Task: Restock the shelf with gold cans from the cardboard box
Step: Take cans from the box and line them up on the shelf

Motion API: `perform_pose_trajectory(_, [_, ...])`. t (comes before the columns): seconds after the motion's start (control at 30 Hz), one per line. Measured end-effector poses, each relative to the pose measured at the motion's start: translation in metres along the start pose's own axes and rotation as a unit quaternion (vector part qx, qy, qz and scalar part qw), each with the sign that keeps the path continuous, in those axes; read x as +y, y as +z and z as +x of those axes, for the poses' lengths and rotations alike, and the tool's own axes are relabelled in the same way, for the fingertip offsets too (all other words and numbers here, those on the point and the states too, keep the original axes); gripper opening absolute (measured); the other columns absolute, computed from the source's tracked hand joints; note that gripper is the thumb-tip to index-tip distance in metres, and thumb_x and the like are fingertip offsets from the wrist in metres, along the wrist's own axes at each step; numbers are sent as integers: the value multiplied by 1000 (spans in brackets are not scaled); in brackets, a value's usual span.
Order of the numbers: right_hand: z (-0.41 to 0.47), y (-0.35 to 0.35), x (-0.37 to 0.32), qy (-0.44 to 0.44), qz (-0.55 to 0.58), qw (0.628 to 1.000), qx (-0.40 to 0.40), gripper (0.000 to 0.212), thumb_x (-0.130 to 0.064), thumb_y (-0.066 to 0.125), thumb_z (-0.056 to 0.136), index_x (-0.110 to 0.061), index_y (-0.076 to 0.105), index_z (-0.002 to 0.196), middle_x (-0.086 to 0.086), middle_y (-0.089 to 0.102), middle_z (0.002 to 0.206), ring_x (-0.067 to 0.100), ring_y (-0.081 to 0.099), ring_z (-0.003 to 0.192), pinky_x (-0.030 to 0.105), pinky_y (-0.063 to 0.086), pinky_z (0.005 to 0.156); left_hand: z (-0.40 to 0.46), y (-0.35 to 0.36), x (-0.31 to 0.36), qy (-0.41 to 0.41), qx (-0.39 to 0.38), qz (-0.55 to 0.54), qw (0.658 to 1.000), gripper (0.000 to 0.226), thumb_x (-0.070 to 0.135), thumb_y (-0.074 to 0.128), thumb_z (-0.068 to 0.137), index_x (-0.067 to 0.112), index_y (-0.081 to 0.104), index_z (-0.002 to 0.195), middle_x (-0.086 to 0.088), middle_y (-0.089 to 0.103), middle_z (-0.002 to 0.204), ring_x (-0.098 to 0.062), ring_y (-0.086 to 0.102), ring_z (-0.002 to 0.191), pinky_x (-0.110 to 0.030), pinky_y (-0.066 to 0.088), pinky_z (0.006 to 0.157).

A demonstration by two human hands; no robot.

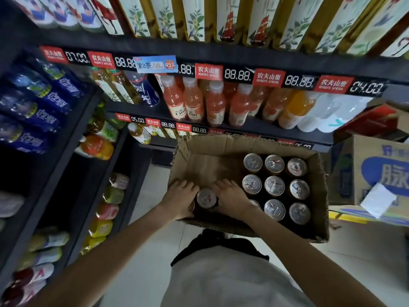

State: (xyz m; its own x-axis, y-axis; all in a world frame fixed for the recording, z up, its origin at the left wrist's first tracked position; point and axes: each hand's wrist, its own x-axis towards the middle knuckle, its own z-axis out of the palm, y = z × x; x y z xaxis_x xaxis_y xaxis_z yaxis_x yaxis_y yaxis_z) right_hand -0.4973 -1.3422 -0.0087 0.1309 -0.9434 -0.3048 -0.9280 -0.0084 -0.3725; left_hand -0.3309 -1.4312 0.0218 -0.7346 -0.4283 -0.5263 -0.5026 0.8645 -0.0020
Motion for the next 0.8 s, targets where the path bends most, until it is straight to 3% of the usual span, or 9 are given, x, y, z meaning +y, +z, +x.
perform_pose_trajectory(0.13, [18, 22, -10, -17, -60, 998, -12, 66, -38, 84, 49, -9, 61, 104, 12, 68, 96, 32, 63, 91, 38, 48, 75, 2, 2, 0, -1, -2, 70, 998, 63, 54, 63, 78, 13, 45, 123, -5, 56, 120, -25, 49, 114, -38, 24, 105])
perform_pose_trajectory(0.23, [25, 29, -7, -10, -60, 998, 4, 61, -41, 83, 53, -11, 60, 101, 10, 70, 90, 30, 65, 89, 36, 46, 74, 6, 0, 1, -6, -17, 93, 996, 58, 55, 59, 79, 12, 50, 118, -6, 62, 113, -24, 55, 107, -41, 17, 111])
perform_pose_trajectory(0.33, [22, 22, -5, 24, -8, 998, 52, 59, -49, 75, 65, -13, 58, 108, 9, 68, 100, 30, 60, 98, 35, 39, 82, 7, 3, 2, -9, -9, 73, 997, 48, 46, 62, 79, 11, 53, 110, -7, 66, 105, -23, 61, 98, -37, 20, 109])
perform_pose_trajectory(0.43, [11, 0, -7, 72, 88, 988, 107, 69, -44, 78, 62, -14, 53, 119, 7, 65, 106, 30, 57, 102, 35, 38, 84, 4, -4, 1, -19, 16, 19, 1000, 43, 41, 63, 78, 11, 55, 107, -6, 68, 100, -23, 63, 93, -33, 29, 104])
perform_pose_trajectory(0.5, [2, -21, -9, 123, 179, 963, 157, 76, -38, 83, 60, -13, 48, 123, 8, 63, 109, 29, 56, 103, 36, 42, 85, -1, -16, -5, -26, 59, -60, 996, 41, 39, 65, 76, 14, 56, 106, -4, 67, 100, -24, 61, 94, -29, 37, 93])
perform_pose_trajectory(0.57, [-10, -47, -7, 183, 291, 917, 203, 76, -35, 85, 58, -16, 45, 120, 2, 62, 109, 21, 58, 98, 34, 47, 81, -6, -32, -13, -38, 129, -193, 972, 43, 39, 71, 72, 19, 58, 108, 1, 65, 103, -19, 57, 97, -25, 39, 78])
perform_pose_trajectory(0.67, [-29, -89, -2, 193, 418, 849, 260, 69, -31, 86, 60, -22, 45, 114, -10, 62, 105, 8, 61, 96, 28, 50, 80, -15, -67, -20, -47, 215, -351, 910, 51, 36, 77, 70, 25, 59, 116, 8, 60, 108, -11, 49, 105, -24, 39, 83])
perform_pose_trajectory(0.73, [-41, -119, 2, 164, 493, 804, 289, 63, -23, 85, 64, -24, 48, 115, -10, 62, 109, 9, 60, 104, 30, 53, 85, -17, -98, -22, -26, 260, -402, 878, 51, 34, 76, 72, 27, 58, 119, 11, 56, 109, -12, 49, 110, -32, 45, 90])
perform_pose_trajectory(0.8, [-52, -151, 6, 131, 528, 783, 302, 60, -23, 83, 67, -32, 49, 117, -10, 62, 113, 10, 59, 109, 31, 53, 86, -20, -132, -24, 10, 314, -412, 855, 53, 39, 71, 73, 28, 57, 122, 13, 53, 112, -11, 48, 112, -36, 47, 94])
